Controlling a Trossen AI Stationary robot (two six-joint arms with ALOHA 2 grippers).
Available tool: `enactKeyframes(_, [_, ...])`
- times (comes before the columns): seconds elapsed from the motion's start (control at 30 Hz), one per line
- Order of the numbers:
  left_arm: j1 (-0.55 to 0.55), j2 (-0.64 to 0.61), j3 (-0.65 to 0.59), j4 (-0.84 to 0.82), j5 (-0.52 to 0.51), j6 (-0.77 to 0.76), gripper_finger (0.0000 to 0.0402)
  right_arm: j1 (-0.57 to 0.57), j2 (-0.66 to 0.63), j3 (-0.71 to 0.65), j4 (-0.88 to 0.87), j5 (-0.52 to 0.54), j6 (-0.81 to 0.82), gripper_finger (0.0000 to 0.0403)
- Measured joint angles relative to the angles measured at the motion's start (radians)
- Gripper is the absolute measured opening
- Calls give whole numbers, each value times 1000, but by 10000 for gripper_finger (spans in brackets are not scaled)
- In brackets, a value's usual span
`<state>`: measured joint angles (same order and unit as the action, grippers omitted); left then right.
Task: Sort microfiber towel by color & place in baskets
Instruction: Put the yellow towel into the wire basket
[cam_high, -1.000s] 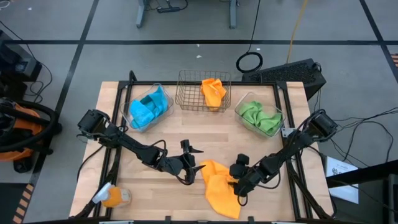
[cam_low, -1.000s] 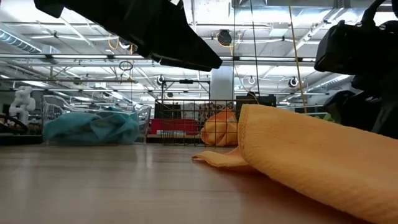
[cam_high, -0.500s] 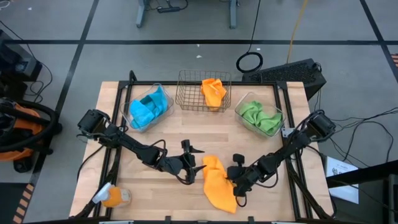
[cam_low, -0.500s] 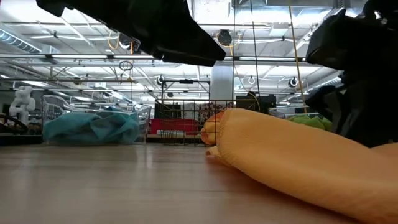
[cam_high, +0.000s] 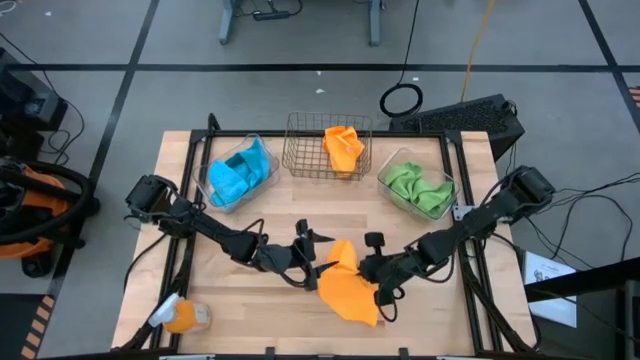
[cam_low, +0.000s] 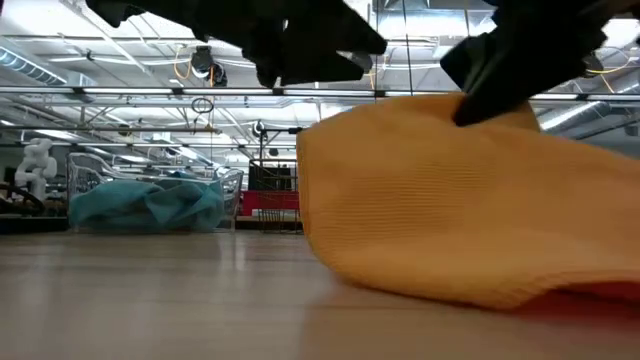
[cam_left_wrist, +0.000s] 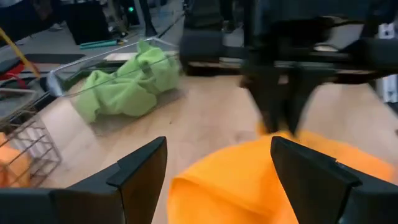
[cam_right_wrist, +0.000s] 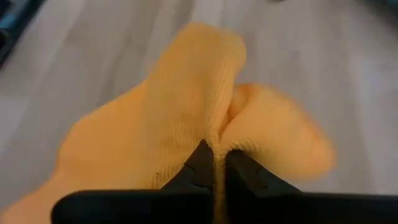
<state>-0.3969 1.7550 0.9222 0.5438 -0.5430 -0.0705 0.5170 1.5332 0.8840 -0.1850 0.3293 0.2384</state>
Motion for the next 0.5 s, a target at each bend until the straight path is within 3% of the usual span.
enactKeyframes(0.17, [3,0,0,32,114,-3,293,-9,-25,62,-82,70,-83,8])
enactKeyframes(0.5, [3,0,0,139,174,117,293,-19,-26,224,-205,62,-220,8])
